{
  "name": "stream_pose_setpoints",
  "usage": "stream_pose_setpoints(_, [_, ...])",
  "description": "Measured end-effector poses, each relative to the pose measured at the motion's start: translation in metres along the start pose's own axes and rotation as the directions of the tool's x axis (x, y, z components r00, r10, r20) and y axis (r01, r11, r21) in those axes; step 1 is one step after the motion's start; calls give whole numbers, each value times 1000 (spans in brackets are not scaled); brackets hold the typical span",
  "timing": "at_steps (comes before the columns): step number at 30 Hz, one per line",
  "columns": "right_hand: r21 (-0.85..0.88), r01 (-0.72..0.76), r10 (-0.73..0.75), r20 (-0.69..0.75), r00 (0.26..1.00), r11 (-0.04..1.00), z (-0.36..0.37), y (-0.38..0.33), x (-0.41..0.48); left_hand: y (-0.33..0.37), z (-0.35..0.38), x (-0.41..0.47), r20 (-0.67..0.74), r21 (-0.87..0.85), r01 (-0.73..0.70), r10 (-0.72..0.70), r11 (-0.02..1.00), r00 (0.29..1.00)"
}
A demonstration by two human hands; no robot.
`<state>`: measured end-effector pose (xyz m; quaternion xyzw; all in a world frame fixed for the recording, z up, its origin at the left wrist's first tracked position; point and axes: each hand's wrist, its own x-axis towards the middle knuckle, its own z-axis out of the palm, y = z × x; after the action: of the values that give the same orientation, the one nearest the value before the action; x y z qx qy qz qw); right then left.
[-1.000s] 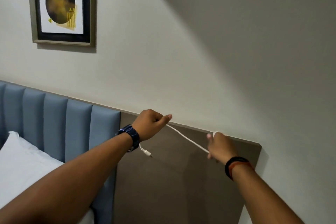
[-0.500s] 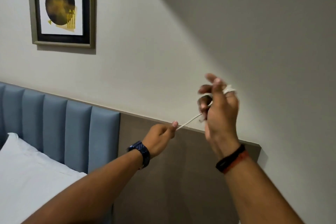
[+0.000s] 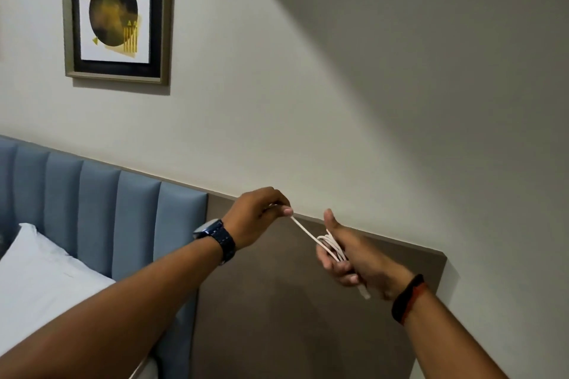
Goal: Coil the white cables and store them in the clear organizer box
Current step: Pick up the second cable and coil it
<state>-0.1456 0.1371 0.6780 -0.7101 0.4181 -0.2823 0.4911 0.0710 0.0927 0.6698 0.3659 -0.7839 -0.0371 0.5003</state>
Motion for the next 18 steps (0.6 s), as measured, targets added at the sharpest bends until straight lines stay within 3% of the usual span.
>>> stream_pose_setpoints(2, [326, 15, -93, 224, 970, 945, 4, -3, -4, 2, 2, -2, -54, -104, 37, -43, 994, 998])
stream_pose_setpoints(5, [611, 41, -310, 341, 887, 791, 14, -15, -3, 18, 13, -3, -70, -356, 142, -178, 924, 982])
stream_pose_setpoints(9, [808, 112, -524, 262, 810, 578, 21, -33, 1, 44, 35, -8, 18, -640, 284, -356, 713, 934])
stream_pose_setpoints(13, [860, 201, -575, 124, 809, 468, 17, -38, 1, 59, 55, -14, 102, -746, 346, -415, 569, 904])
stream_pose_setpoints(16, [854, 255, -566, 54, 823, 453, 10, -35, -2, 64, 62, -16, 102, -756, 338, -409, 561, 907])
stream_pose_setpoints(18, [852, 274, -556, 24, 831, 447, 6, -32, -4, 65, 63, -15, 41, -727, 293, -388, 620, 921])
